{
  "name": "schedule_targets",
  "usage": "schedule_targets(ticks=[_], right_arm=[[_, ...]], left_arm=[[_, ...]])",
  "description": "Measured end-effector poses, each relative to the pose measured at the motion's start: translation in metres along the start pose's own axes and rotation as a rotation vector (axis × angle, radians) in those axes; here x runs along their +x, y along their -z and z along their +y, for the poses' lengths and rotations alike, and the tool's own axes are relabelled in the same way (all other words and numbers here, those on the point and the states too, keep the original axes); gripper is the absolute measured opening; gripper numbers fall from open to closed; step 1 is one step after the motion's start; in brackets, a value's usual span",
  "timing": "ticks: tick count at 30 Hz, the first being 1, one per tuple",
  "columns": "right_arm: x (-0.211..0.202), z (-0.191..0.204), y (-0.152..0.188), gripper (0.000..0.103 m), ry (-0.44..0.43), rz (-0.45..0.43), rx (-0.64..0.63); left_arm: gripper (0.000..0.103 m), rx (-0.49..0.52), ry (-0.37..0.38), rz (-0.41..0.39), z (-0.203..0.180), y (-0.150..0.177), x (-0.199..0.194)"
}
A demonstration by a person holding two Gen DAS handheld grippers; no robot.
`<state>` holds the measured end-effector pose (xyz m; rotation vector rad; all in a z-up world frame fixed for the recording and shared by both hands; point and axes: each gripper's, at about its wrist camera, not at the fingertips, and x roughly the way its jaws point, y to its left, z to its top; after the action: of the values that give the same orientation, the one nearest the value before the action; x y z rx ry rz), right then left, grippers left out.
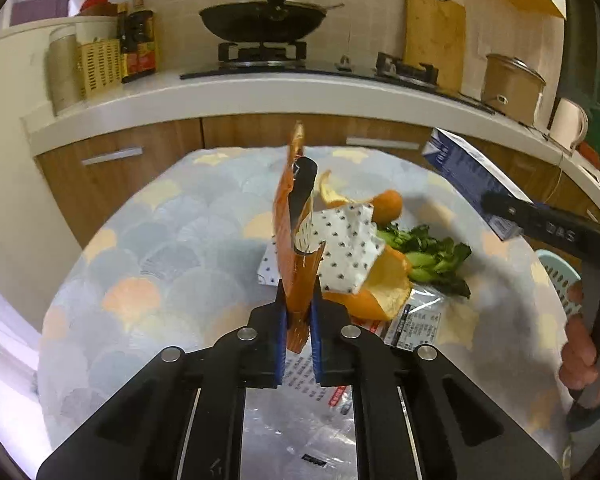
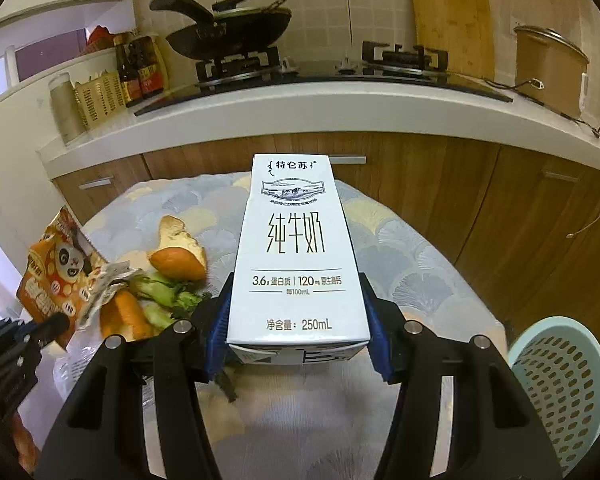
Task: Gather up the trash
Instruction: 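Grasp a brown snack wrapper with the left tool while the right tool lifts the carton, then carry the wrapper and milk carton over the blue basket and release both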
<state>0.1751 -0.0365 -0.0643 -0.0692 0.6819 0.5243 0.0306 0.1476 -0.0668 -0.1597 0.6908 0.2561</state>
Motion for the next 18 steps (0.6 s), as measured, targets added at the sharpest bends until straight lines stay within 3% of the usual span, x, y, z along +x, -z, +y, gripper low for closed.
schedule_targets(ticks=[4,11,15,18], right_arm=[[-0.022,-0.007,0.004,0.053,0.006,-0.029,0.018],[-0.061,-0.027,0.01,0.053,0.012,-0.077,0.075],[-0.088,-0.044,0.014,0.053,0.053,-0.108,0.091],[-0.105,-0.061,0.021,0.053,0.079,-0.122,0.121]], left_arm=[[0.007,-0.04,0.079,-0.036,0.001,-0.002,-0.015],[0.007,-0.013,0.132,-0.093,-0.028,-0.011,-0.037],[0.007,0.027,0.187,-0.117,-0.057,-0.018,-0.046],[0.007,0.053,0.273,-0.099,-0.094,-0.02,-0.044]])
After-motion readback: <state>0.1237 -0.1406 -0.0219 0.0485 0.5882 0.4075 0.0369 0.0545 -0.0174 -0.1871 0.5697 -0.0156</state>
